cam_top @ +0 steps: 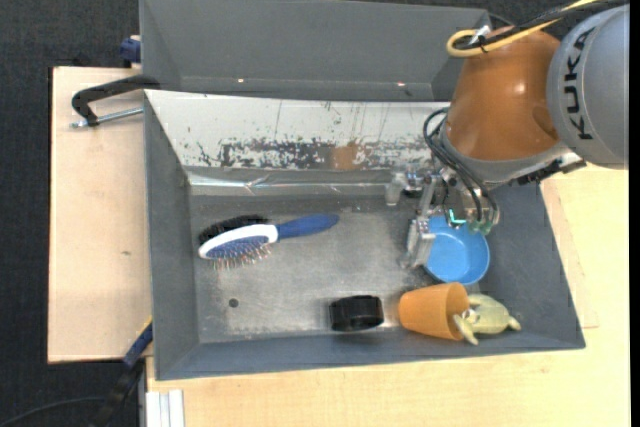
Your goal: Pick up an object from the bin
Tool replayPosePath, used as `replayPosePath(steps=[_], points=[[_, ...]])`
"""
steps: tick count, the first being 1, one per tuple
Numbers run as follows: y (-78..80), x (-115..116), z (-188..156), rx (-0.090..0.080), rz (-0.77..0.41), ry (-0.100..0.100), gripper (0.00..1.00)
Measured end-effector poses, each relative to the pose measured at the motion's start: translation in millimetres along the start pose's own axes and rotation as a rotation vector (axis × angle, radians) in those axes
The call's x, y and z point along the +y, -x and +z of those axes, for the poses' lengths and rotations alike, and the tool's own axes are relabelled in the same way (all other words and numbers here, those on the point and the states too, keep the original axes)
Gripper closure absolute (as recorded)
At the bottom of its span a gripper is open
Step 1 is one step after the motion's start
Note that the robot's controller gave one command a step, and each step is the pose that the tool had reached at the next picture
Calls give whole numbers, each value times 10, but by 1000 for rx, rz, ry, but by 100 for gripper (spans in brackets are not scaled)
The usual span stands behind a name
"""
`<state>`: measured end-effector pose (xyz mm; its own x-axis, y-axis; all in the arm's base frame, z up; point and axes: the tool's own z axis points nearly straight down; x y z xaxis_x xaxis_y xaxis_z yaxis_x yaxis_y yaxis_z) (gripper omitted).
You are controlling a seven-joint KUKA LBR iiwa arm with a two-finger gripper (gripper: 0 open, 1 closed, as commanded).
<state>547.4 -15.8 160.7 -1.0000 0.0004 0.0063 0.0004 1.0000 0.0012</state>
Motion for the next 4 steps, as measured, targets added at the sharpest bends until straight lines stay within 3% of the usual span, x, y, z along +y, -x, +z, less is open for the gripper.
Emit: replayPosePath(steps=[1, 2, 3, 4], points=[[-234, -769, 317, -11, -95, -4, 0], [-123, -786, 907, -8, -348, -1, 0], [-329, -378, 902, -5, -143, 0, 0], [-446, -816, 898, -8, -155, 0, 0]])
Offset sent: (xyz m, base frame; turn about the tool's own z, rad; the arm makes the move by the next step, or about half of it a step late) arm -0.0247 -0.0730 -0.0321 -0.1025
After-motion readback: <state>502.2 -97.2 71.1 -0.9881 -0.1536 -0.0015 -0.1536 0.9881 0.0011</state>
